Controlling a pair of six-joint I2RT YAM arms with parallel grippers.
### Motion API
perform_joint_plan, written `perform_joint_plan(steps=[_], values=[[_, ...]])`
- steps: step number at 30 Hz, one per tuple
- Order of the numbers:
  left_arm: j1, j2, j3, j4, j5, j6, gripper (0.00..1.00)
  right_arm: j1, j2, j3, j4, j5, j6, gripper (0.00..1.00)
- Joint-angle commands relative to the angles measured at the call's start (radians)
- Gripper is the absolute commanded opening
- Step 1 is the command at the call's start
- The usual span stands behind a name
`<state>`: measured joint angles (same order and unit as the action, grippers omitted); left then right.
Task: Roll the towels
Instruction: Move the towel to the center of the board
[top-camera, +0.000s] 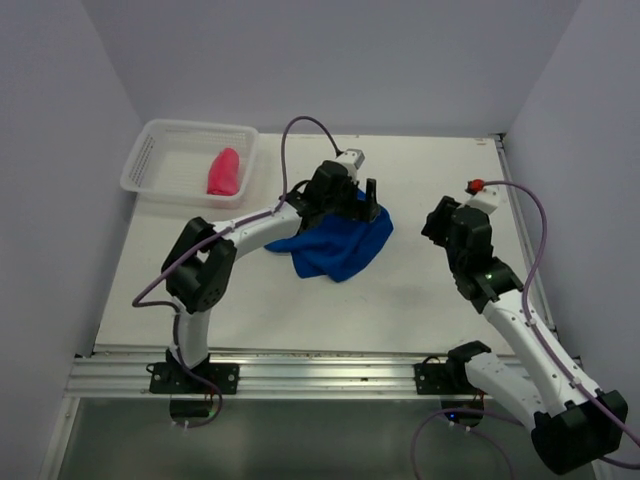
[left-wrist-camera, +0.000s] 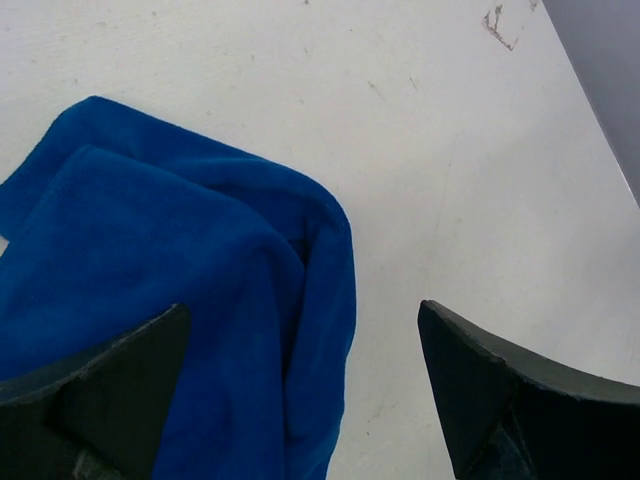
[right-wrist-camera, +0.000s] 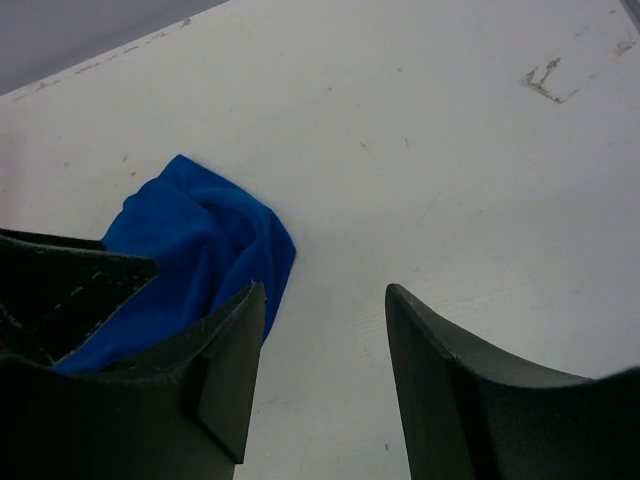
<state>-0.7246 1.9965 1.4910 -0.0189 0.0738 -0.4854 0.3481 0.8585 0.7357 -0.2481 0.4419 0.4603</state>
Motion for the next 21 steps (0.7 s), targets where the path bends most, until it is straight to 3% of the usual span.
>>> perform_joint_plan(steps=[1, 7, 11, 12, 14, 21], values=[[-0.002, -0.155, -0.038, -0.039, -0.064, 0.038, 1.00, -0.027, 0.023, 0.039, -0.002, -0.045, 0.029, 0.56], [0.004, -0.405, -0.248, -0.145, -0.198, -0.007, 1.00, -0.041, 0.103, 0.033, 0.033, -0.130, 0.061, 0.63], [0.028, -0.642, -0.507, -0.101, -0.144, -0.094, 1.00, -0.044, 0.139, 0.024, 0.069, -0.187, 0.072, 0.62], [0.030, -0.683, -0.628, -0.055, -0.134, -0.152, 1.00, -0.046, 0.152, 0.024, 0.067, -0.192, 0.075, 0.62], [0.043, -0.764, -0.731, -0.017, -0.079, -0.246, 1.00, -0.047, 0.169, 0.027, 0.069, -0.207, 0.075, 0.61], [0.051, -0.783, -0.957, 0.083, -0.029, -0.384, 0.77, -0.047, 0.197, 0.005, 0.101, -0.252, 0.089, 0.58]])
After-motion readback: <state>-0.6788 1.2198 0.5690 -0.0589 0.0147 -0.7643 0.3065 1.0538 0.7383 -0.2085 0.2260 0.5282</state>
